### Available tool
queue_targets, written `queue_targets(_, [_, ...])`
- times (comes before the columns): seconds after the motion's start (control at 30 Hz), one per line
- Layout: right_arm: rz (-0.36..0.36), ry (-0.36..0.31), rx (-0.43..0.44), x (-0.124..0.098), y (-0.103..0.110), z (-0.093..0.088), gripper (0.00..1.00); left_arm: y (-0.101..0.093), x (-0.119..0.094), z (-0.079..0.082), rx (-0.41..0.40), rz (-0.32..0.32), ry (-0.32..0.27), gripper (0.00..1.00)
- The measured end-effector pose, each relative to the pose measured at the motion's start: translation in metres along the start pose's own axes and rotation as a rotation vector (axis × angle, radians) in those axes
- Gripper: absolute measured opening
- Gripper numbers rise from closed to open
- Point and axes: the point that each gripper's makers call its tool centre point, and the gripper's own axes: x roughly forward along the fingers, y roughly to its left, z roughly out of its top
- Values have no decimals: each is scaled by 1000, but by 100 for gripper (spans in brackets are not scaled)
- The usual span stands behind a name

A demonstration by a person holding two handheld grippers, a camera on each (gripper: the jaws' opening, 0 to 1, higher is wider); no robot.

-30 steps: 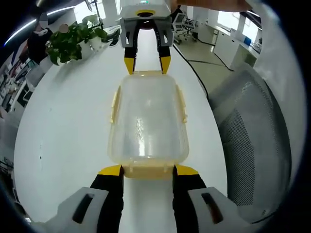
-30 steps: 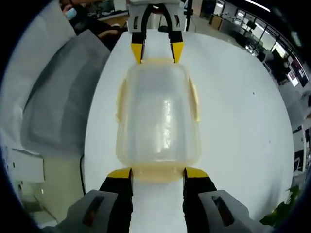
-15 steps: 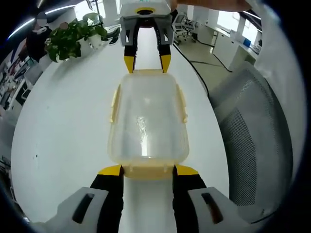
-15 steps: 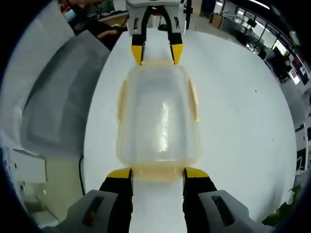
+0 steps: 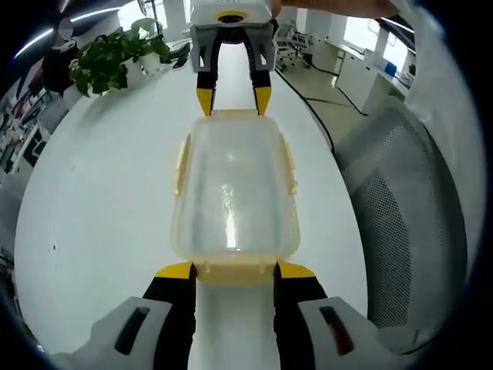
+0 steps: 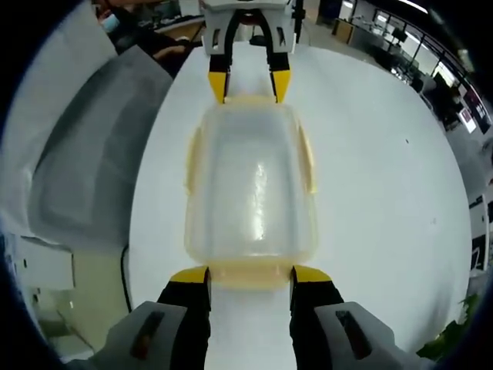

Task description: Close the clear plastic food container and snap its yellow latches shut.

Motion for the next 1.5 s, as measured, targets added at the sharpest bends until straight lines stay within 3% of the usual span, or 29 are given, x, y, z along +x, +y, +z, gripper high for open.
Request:
queue_targets(0.83, [-4,-10,-23,1,-3,-1,40,-1,3,-2,-17,-9,-12,39])
queue_targets(0.97, [-22,10,-37,4,-2,-7,48,0,4,-5,14,22,1,40])
queue_targets(1.17, [-51,-13,8,-8,-4,-8,47,0,-1,-6,-3,47,-2,42])
queue_targets(1.3, [-94,-8,68,-14,-8,-10,45,1,-6,-5,-60,71,-25,42])
queue_targets(1.4, [-106,-41,148,-19,-7,-5,45,2,-12,2,-121,83,-68,42])
queue_targets(1.5, [-127,-53,189,-24,-9,-3,44,5,-19,1,-214,116,-63,43])
